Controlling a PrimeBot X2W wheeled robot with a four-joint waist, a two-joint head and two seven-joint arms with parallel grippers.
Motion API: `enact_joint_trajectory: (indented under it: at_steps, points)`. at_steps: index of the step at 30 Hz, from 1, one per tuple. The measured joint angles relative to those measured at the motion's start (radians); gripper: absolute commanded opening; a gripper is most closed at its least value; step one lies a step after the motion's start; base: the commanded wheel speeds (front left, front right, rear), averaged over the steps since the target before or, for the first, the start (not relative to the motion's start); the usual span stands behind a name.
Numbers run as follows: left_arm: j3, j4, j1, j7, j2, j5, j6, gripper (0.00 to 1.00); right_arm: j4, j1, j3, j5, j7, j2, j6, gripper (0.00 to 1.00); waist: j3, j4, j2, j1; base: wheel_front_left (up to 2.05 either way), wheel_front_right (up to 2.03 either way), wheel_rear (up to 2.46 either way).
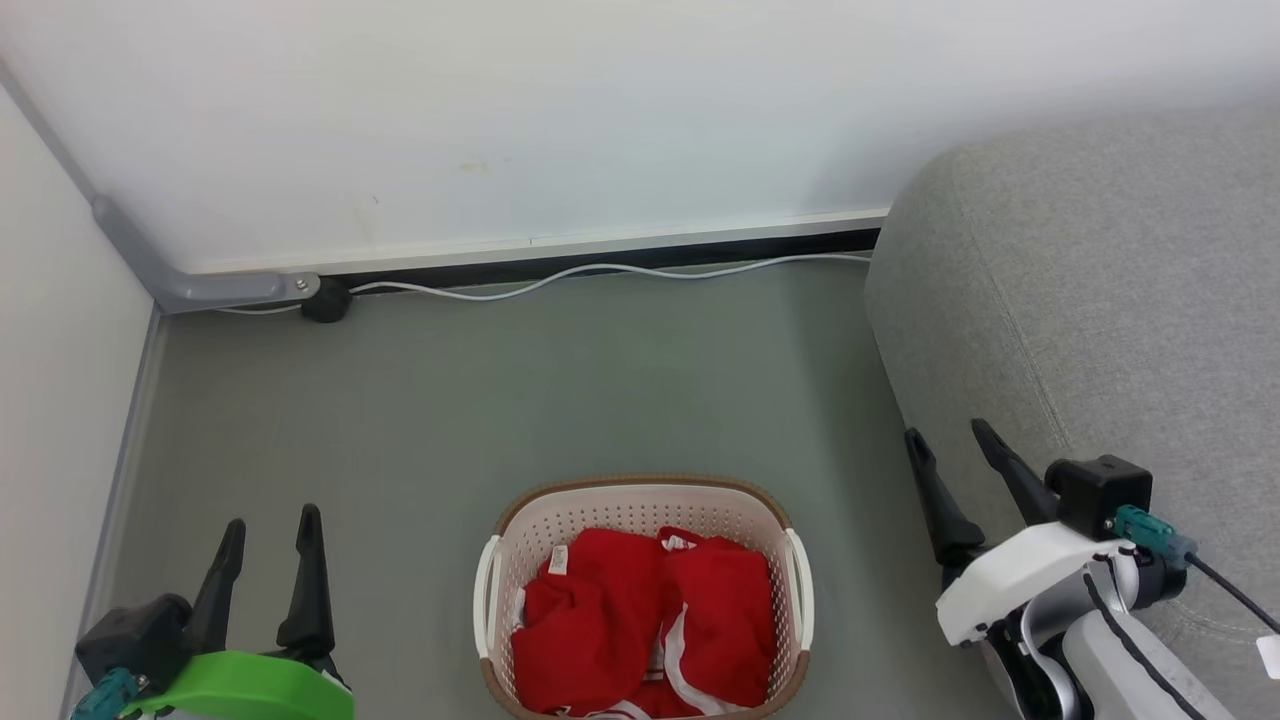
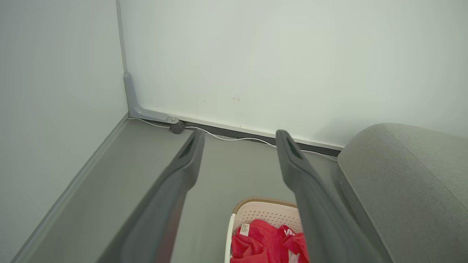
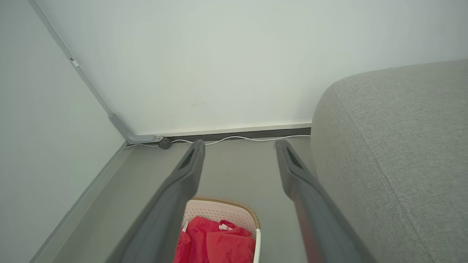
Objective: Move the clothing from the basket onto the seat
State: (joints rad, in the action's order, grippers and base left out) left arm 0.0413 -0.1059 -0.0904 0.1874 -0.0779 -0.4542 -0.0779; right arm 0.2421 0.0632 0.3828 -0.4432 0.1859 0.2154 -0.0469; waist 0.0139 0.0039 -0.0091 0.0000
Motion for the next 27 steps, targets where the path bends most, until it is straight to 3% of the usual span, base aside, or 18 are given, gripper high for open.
enact_joint_trajectory:
  at_steps: [18,27]
  points:
    - [-0.003,0.038,-0.034,0.063,0.002,0.236,-0.004,1.00,-0.021,-0.001,0.030,0.203,0.065,0.008,-0.035,1.00,0.003,-0.004,0.0000,0.0000,0.00,0.00,0.00]
    - [-0.012,0.039,-0.036,0.063,0.004,0.239,-0.011,1.00,-0.025,-0.002,0.025,0.207,0.065,0.007,-0.034,1.00,0.004,-0.008,0.0000,0.0000,0.00,0.00,0.00]
